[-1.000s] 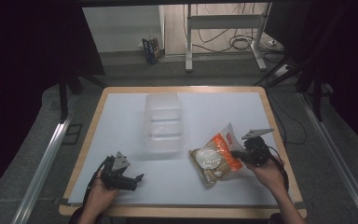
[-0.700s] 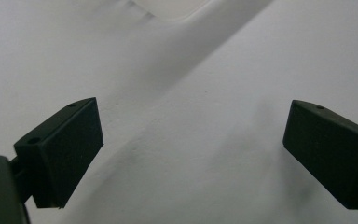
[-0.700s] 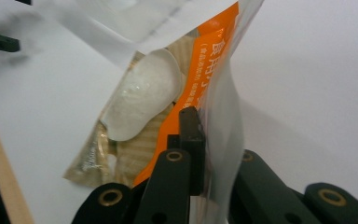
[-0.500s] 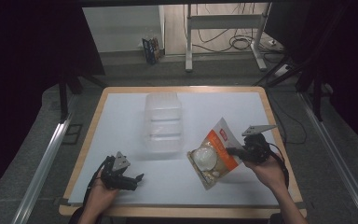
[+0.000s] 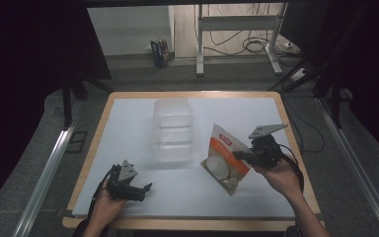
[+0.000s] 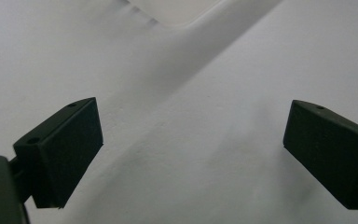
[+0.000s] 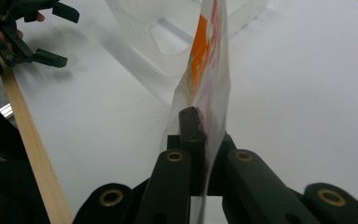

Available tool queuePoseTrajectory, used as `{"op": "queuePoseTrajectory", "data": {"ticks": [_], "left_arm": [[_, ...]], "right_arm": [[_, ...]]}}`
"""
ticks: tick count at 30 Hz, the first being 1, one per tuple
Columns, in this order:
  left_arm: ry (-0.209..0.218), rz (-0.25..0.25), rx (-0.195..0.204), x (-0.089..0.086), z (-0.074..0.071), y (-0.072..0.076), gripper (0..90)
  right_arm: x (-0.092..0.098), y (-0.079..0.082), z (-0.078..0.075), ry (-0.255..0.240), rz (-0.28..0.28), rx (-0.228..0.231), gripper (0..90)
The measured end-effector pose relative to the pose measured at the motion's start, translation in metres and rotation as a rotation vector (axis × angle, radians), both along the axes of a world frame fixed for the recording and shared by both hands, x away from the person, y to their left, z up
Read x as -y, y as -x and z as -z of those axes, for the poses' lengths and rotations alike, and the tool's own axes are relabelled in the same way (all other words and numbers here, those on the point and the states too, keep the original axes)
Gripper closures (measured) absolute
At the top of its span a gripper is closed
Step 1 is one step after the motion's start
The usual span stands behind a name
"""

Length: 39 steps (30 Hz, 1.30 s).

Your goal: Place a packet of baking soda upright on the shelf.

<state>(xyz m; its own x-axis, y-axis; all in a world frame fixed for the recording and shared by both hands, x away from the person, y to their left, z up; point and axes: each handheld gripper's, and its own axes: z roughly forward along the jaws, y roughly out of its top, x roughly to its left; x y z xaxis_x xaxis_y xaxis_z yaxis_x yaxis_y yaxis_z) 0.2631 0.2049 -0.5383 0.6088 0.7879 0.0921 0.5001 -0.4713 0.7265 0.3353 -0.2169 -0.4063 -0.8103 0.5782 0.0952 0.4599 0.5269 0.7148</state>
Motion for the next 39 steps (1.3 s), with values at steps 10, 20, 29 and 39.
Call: {"op": "queuePoseTrajectory", "data": {"ticks": [10,20,29,39], "left_arm": [[0.042,0.003,-0.004,-0.001,-0.001,0.0,4.5],[0.055,0.012,-0.018,-0.002,-0.001,-0.001,4.1],[0.062,0.009,-0.02,-0.002,-0.001,-0.001,4.0],[0.059,0.012,-0.024,-0.003,0.0,-0.001,4.0]], "right_arm": [[-0.005,-0.002,-0.015,0.024,-0.006,0.048,88.7],[-0.001,-0.012,-0.033,-0.025,0.016,0.086,88.7],[-0.012,-0.03,-0.047,-0.029,-0.001,0.099,88.6],[-0.033,-0.053,-0.066,-0.062,-0.026,0.122,88.6]]}}
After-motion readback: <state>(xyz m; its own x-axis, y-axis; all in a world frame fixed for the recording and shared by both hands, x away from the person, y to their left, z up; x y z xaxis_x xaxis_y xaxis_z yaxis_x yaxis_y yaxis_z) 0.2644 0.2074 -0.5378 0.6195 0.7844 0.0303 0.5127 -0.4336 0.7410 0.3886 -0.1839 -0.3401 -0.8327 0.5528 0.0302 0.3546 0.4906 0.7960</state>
